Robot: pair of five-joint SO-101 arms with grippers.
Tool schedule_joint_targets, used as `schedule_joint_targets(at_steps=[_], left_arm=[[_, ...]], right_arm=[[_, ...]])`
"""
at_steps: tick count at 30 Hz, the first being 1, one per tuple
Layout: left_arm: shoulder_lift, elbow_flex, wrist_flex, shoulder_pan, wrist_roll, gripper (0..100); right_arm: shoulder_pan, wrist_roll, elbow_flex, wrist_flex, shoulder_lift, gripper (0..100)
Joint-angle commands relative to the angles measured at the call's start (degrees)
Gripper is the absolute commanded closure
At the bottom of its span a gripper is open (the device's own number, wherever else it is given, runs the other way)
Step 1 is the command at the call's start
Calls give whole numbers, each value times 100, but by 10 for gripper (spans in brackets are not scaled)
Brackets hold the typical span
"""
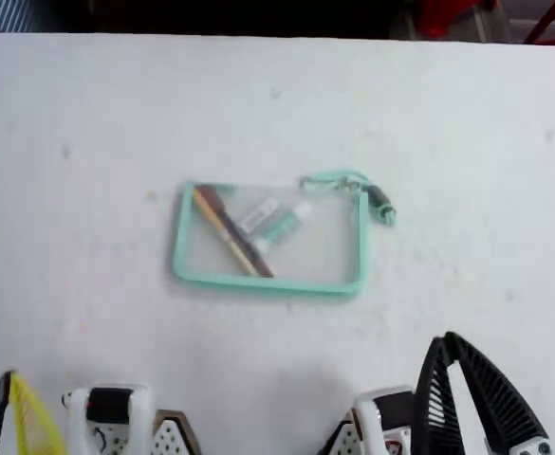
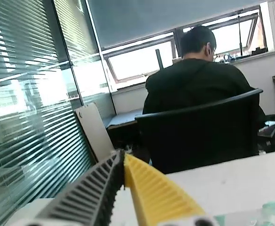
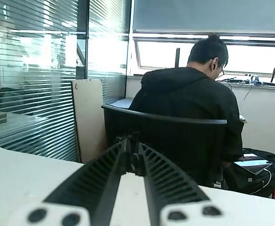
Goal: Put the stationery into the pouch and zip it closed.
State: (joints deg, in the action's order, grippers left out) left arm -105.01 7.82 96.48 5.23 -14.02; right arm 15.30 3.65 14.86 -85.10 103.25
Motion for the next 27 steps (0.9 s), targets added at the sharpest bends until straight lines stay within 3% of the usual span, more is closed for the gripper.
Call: schedule_joint_targets(at_steps=[1, 7, 12, 15, 19, 23, 27], left_arm=[[13, 158, 88, 66, -35, 977], [13, 712, 44, 66, -35, 977], [13, 1363, -360, 66, -35, 977], [13, 1943, -730, 66, -35, 977], [13, 3147, -1275, 66, -44, 977], [13, 4492, -2084, 66, -70, 977], [13, 5635, -3051, 66, -53, 977]], right_arm=[[48, -9, -79, -40, 22, 981], [-57, -9, -79, -40, 22, 981], [-1051, -97, -53, 84, 22, 981], [-418, -387, -35, 92, 4, 982], [514, 62, 325, 277, -4, 982], [233, 624, 1380, 567, 4, 982], [-101, 686, 2207, 1191, 4, 981]])
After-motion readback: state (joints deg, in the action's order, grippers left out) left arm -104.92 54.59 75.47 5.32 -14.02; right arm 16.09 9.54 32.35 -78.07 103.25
